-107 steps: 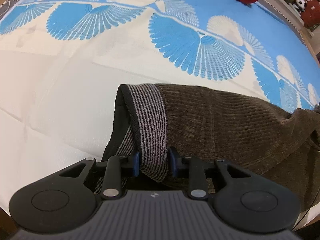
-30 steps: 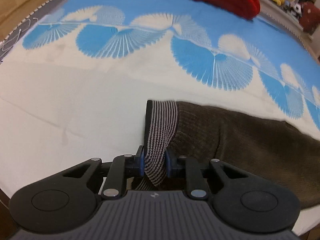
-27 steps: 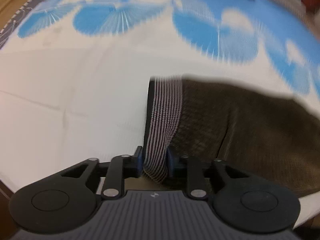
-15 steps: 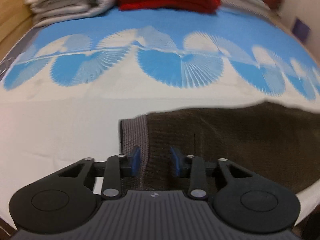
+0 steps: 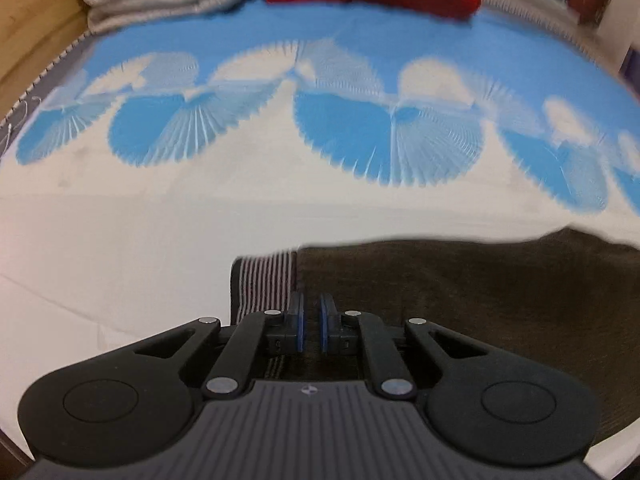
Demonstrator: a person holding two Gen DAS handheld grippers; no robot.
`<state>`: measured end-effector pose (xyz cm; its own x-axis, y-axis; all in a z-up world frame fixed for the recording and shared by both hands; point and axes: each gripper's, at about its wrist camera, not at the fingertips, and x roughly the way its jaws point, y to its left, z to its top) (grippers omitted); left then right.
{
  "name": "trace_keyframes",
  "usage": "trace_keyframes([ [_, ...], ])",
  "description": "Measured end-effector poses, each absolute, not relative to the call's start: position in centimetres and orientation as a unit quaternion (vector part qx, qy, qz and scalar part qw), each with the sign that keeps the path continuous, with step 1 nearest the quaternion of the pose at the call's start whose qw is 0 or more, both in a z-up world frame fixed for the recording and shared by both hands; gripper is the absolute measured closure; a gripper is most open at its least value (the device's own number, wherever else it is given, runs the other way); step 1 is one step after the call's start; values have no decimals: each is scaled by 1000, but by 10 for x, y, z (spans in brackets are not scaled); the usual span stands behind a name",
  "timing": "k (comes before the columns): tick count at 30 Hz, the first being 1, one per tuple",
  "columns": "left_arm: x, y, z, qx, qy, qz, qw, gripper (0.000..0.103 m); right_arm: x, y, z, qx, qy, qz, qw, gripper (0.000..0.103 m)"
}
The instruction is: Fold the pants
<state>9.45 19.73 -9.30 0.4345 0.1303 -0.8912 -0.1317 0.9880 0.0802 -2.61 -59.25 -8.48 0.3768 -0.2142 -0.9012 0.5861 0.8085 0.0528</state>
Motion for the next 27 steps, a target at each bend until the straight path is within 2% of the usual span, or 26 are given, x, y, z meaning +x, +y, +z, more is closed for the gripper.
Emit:
trace_keyframes([
  [3, 102, 197, -114, 18, 569, 105, 815, 89, -23, -594, -89, 174, 504, -253, 807, 79],
  [6, 105, 182, -100, 40, 542, 106, 833, 89, -23, -593, -88, 172, 504, -258, 806, 79],
  [9, 99, 176, -83, 19, 506, 68, 859, 89, -25, -597, -85, 183, 492, -262, 810, 79],
  [13, 108, 185, -121, 23, 586, 79, 806, 92, -29, -601, -81, 185, 481, -268, 814, 78],
  [18, 100, 174, -87, 3, 527, 60, 848, 90, -36, -603, -78, 193, 480, -278, 809, 77],
  [20, 102, 172, -92, -3, 532, 48, 845, 86, -39, -603, -73, 189, 471, -282, 814, 74],
  [23, 103, 172, -124, 41, 587, 63, 806, 86, -47, -609, -69, 197, 465, -294, 812, 68],
  [27, 100, 167, -103, 25, 553, 59, 831, 81, -59, -618, -66, 226, 456, -302, 806, 68],
])
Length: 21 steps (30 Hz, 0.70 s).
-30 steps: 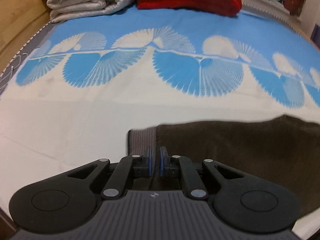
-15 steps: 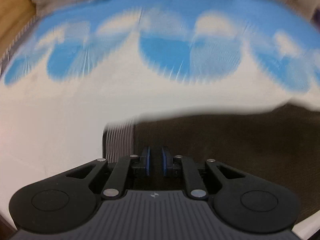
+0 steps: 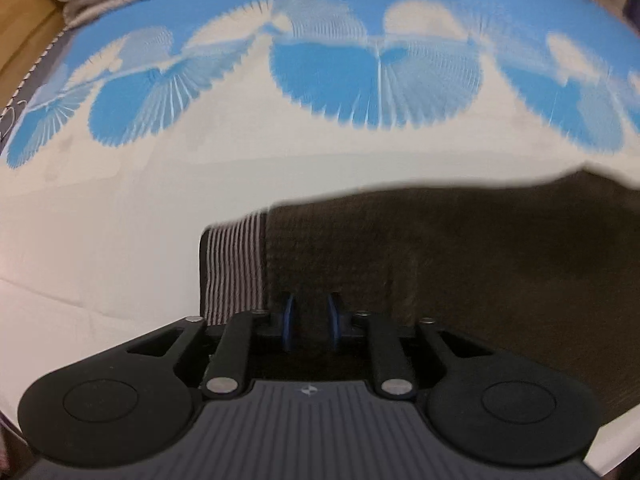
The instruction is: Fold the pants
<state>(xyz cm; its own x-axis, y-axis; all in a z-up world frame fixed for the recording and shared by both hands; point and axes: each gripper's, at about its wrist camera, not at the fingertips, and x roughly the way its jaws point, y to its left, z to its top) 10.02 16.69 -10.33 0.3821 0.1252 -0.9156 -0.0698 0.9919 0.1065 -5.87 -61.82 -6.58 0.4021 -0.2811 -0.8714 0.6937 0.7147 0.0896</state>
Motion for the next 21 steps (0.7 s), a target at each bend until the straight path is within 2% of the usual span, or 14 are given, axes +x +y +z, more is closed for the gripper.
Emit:
trace_keyframes([
  [6, 89, 136, -58, 13, 492, 27, 870, 79, -73, -629, -61, 241, 435, -323, 805, 68],
  [8, 86, 124, -38, -9, 474, 14, 880, 74, -79, -634, -60, 252, 428, -329, 803, 68],
  [13, 64, 69, -8, -17, 442, -33, 896, 70, -88, -640, -59, 248, 421, -345, 801, 64],
  [16, 48, 32, -32, -23, 450, -71, 890, 70, -91, -642, -64, 254, 426, -343, 798, 55],
  [21, 45, -13, -123, 38, 583, -98, 806, 70, -96, -649, -72, 286, 432, -345, 783, 53],
])
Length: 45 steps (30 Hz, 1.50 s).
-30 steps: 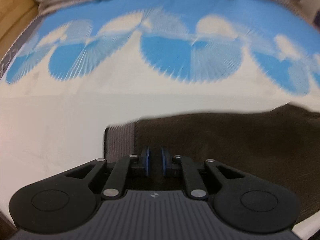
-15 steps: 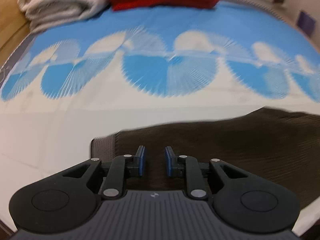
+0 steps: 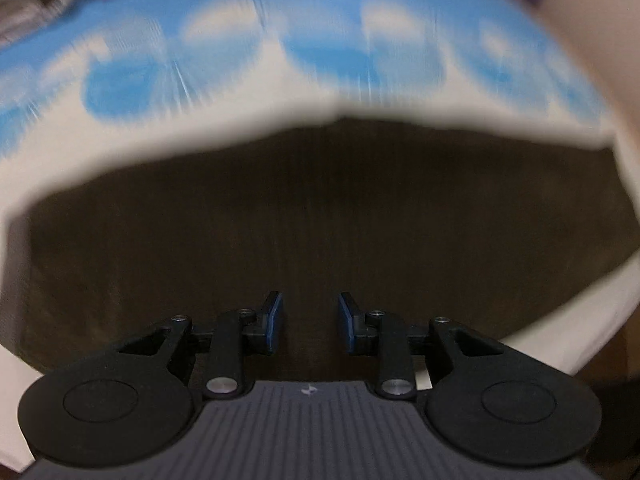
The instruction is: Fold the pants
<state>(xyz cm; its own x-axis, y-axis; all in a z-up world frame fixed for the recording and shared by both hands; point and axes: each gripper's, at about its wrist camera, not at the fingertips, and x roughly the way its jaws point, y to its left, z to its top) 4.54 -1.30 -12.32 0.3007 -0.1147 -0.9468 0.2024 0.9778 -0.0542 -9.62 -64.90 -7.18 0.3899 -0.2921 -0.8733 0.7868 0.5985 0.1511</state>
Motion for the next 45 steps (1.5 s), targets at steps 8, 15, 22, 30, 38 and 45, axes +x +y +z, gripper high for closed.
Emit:
trace_keyframes([
  [8, 54, -5, -121, 35, 583, -88, 807, 64, -105, -665, -86, 396, 399, -334, 756, 51],
  [15, 57, -15, -114, 61, 555, -93, 824, 62, -102, -671, -97, 451, 360, -350, 738, 50],
  [22, 58, -15, -111, 68, 546, -105, 828, 62, -90, -664, -103, 457, 342, -376, 730, 73],
  [30, 56, -17, -102, 71, 534, -108, 835, 62, -89, -659, -94, 449, 325, -375, 743, 84],
  [38, 51, -17, -95, 71, 524, -110, 841, 62, -85, -645, -70, 428, 300, -372, 767, 85],
  [45, 50, -4, -83, 45, 514, -106, 850, 62, -70, -612, -28, 348, 285, -354, 820, 85],
])
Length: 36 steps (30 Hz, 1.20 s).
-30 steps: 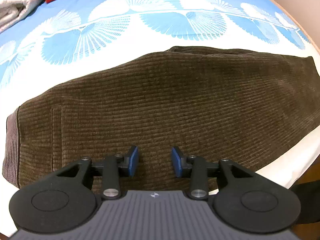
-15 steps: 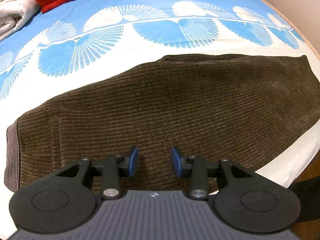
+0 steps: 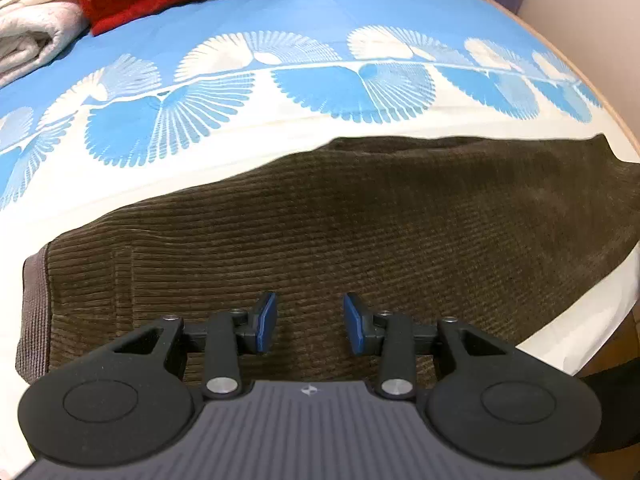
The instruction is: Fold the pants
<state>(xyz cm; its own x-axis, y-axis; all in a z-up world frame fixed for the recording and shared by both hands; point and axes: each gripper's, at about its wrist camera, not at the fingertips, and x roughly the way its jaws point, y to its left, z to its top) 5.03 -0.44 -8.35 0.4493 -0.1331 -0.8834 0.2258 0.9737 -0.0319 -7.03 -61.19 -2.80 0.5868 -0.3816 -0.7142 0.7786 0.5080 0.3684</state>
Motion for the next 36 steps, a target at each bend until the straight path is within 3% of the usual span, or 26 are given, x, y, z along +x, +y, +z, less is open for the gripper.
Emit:
trace_keyframes([
  [7, 51, 18, -68, 14, 500, -91, 861, 62, -38, -505, 41, 154, 255, -272, 915, 86],
  [13, 51, 41, -63, -6, 496, -73, 865, 62, -49, -316, 71, -59, 206, -86, 973, 86],
  [17, 49, 56, -62, -15, 495, -61, 866, 62, -89, -203, 19, -153, 219, 41, 963, 85],
  [22, 46, 70, -65, -25, 504, -49, 862, 62, -108, -137, -98, -240, 376, 152, 882, 83],
  [24, 45, 73, -65, -28, 503, -48, 862, 62, -122, -129, -112, -279, 365, 146, 876, 79],
  [30, 47, 74, -66, -31, 504, -46, 862, 62, -139, -132, -74, -246, 318, 201, 893, 54],
  [36, 48, 62, -68, -17, 508, -55, 859, 62, -120, -141, -79, -194, 343, 179, 901, 51],
])
